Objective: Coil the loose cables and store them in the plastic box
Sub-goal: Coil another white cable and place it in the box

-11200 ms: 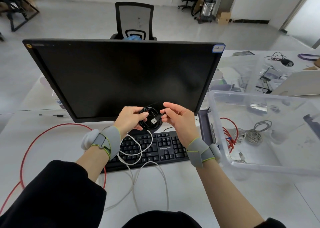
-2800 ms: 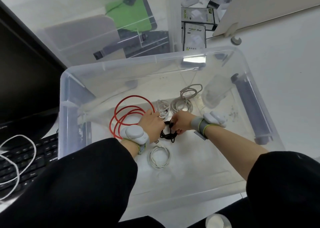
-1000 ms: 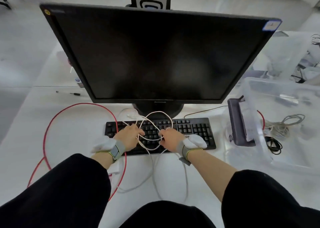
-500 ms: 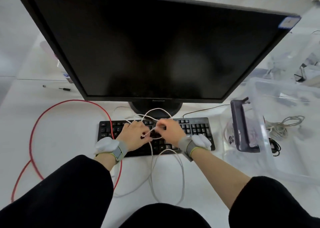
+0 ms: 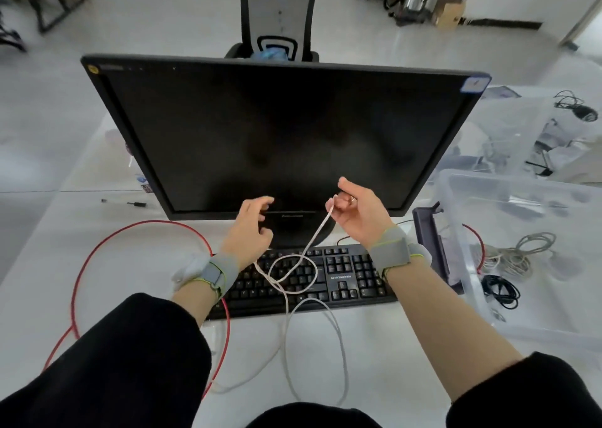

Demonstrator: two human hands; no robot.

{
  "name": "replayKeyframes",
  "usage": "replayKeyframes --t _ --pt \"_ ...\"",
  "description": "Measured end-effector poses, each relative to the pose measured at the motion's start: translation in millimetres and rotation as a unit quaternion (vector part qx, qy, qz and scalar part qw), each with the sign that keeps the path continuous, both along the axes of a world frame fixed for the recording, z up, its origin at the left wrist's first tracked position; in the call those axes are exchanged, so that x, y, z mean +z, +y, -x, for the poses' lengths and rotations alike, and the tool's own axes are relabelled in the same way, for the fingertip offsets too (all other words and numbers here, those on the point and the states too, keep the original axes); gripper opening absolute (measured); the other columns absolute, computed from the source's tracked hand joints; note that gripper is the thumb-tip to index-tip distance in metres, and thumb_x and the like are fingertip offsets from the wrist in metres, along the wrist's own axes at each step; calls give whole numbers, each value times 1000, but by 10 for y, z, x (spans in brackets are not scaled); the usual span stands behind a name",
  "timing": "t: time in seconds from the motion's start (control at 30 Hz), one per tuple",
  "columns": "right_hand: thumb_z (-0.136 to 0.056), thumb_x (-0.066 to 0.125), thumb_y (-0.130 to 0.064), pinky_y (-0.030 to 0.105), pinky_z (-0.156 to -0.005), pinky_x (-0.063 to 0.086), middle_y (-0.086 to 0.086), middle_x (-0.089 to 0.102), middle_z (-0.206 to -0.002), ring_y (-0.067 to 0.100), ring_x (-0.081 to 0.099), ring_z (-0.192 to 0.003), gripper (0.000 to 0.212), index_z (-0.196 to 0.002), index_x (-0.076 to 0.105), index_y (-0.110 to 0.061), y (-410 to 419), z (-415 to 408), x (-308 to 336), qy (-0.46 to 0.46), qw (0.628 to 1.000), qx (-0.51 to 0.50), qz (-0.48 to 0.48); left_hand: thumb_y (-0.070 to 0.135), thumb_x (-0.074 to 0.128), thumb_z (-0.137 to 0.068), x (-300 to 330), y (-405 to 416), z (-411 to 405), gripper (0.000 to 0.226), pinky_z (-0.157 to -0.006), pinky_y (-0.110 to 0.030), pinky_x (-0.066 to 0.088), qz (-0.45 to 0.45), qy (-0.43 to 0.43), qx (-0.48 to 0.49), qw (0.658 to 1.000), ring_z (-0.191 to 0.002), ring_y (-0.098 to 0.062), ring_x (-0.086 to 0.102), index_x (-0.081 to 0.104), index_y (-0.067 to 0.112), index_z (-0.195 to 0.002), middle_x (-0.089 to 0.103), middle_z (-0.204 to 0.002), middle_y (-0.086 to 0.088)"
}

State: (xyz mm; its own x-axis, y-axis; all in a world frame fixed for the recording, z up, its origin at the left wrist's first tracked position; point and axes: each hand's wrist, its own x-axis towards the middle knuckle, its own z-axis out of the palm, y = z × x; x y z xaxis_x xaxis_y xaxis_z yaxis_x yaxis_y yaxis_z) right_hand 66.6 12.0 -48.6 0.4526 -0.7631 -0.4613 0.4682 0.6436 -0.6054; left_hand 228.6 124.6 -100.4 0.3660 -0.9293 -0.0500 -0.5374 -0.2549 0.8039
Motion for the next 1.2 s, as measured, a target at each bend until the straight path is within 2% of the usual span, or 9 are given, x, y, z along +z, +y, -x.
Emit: replayKeyframes --t 0.2,0.33,0.4,0.53,0.67,0.83,0.93,1.07,1.2 --pt "-97 42 -6 14 -35 23 -8 23 -41 3 20 -32 36 -63 36 -15 83 -23 409 9 980 182 76 16 63 -89 485 -264 48 82 -117 -37 17 9 -83 -115 990 -144 -19 15 9 20 -151 17 -156 -3" --pt "-97 42 -8 14 -36 22 -7 25 -47 3 20 -37 37 -62 34 -16 66 33 668 49 954 254 151 20 53 -95 660 -330 114 50 -112 -30 27 43 -96 -109 988 -132 -18 37 36 19 -143 41 -143 0" --pt "-96 46 -9 15 -38 27 -5 29 -50 4 24 -39 33 -64 39 -15 39 9 830 65 944 263 189 20 44 -99 808 -363 119 23 -94 -25 42 25 -89 -101 991 -104 -17 55 57 19 -119 62 -109 1" --pt "-91 57 -3 16 -43 35 0 46 -66 7 38 -53 5 -90 59 -7 -104 -49 1103 157 929 181 283 25 38 -102 1270 -383 134 31 -44 -20 36 -43 150 -80 985 -41 -10 33 54 11 -80 35 -51 3" --pt "-94 53 -4 16 -44 37 6 56 -77 8 45 -56 14 -103 62 -2 -182 56 1076 150 929 202 273 33 39 -101 1646 -389 38 37 -36 -17 18 51 502 -44 862 -34 -4 19 46 15 -69 22 -45 8" --pt "-98 47 -15 20 -52 34 5 53 -68 8 41 -50 20 -102 63 -3 -107 158 920 116 928 193 298 24 37 -102 1905 -461 124 25 -37 -15 21 213 578 52 786 -38 -4 22 58 11 -98 34 -52 6" --pt "-100 43 -19 22 -56 36 0 51 -61 8 40 -48 26 -109 65 -7 3 241 796 267 843 258 389 22 48 -98 2059 -504 95 13 -41 -15 26 287 585 103 752 -43 -4 32 56 13 -98 52 -69 2" --pt "-98 48 -24 18 -51 32 -5 42 -54 5 33 -43 24 -103 69 -16 128 281 908 347 736 363 454 30 37 -102 2059 -531 64 33 -70 -28 58 277 474 65 833 -85 -19 67 36 24 -134 59 -111 -6" --pt "-91 59 -28 20 -51 31 -4 41 -56 8 34 -48 20 -79 72 -18 100 263 1372 331 734 305 509 24 31 -103 1920 -465 213 58 -73 -26 57 91 93 -93 987 -87 -16 68 -2 43 -147 61 -115 -11"
